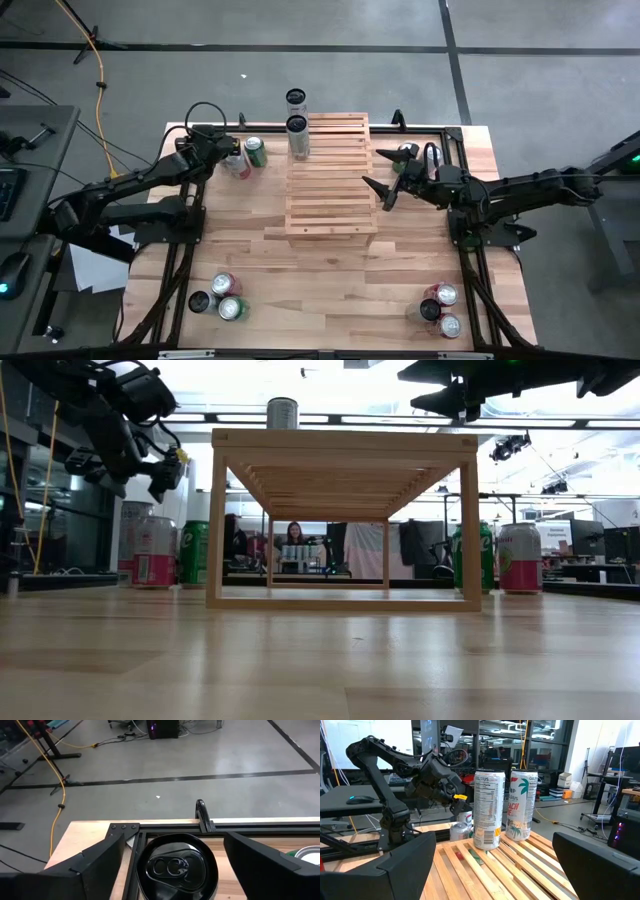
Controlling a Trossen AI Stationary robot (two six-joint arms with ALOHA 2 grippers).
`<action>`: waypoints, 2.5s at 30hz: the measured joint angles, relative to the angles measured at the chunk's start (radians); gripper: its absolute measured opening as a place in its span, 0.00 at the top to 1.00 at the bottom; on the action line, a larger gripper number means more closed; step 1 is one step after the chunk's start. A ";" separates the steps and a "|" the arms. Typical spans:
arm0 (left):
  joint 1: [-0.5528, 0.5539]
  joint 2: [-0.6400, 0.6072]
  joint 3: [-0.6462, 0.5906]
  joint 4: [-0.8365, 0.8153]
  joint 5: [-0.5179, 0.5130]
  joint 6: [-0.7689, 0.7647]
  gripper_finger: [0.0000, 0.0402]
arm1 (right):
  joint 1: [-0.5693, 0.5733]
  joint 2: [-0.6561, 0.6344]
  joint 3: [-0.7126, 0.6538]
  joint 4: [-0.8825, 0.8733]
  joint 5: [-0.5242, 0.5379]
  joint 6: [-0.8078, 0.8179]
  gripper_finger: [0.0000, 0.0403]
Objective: Place canned beverage on shelf
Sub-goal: Put the top white pink soda can aligned with the other white pink soda can on the shelf
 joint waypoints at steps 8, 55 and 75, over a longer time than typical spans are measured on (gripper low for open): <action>0.000 0.000 0.000 -0.002 0.041 -0.015 0.05 | 0.000 0.000 0.000 0.000 0.000 0.000 0.04; 0.000 0.037 -0.128 0.092 -0.003 -0.156 0.37 | 0.000 0.000 0.000 0.000 0.000 0.000 0.04; -0.067 -0.087 0.165 0.104 0.017 0.286 0.42 | 0.000 0.000 0.000 0.000 0.000 -0.009 0.04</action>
